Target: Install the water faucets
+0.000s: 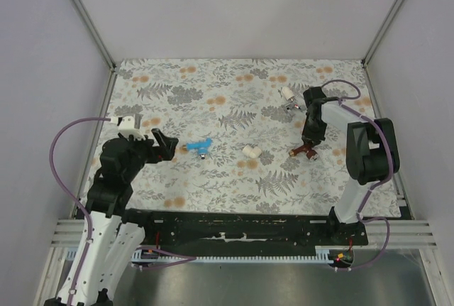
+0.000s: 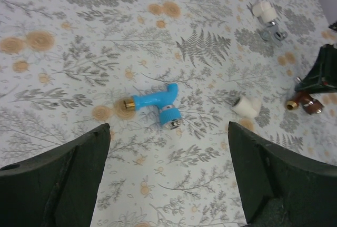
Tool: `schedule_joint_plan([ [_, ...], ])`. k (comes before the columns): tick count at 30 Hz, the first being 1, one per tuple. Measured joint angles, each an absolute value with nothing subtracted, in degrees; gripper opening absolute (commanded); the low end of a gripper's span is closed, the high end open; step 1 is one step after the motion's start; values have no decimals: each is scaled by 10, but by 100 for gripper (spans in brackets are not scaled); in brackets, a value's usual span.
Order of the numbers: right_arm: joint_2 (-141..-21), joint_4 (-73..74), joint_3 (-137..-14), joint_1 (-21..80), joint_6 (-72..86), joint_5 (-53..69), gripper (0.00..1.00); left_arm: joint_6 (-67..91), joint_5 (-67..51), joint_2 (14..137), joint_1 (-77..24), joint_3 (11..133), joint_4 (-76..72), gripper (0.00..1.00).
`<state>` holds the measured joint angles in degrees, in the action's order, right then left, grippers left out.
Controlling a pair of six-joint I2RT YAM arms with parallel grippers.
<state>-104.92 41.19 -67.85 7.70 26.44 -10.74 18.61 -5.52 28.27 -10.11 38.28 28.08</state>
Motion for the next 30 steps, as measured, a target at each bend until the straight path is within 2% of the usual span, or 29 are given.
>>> schedule_joint_plan([
  [2,-1044,405,-674,81,264,-111,7,205,-84,297,-101,378,270,96],
  [6,-1003,387,-641,97,271,-112,1,253,-150,338,-107,364,235,96],
  [12,-879,344,-602,150,296,-106,0,324,-189,376,-166,335,168,96],
  [15,-803,312,-571,178,319,-89,0,345,-176,392,-237,333,125,96],
  [19,-736,277,-540,197,357,-55,0,347,-129,432,-353,327,51,96],
  [23,-718,254,-522,204,384,-16,0,309,-70,476,-441,312,-5,96],
  [30,-688,231,-500,214,429,58,0,81,99,566,-617,303,-104,95],
])
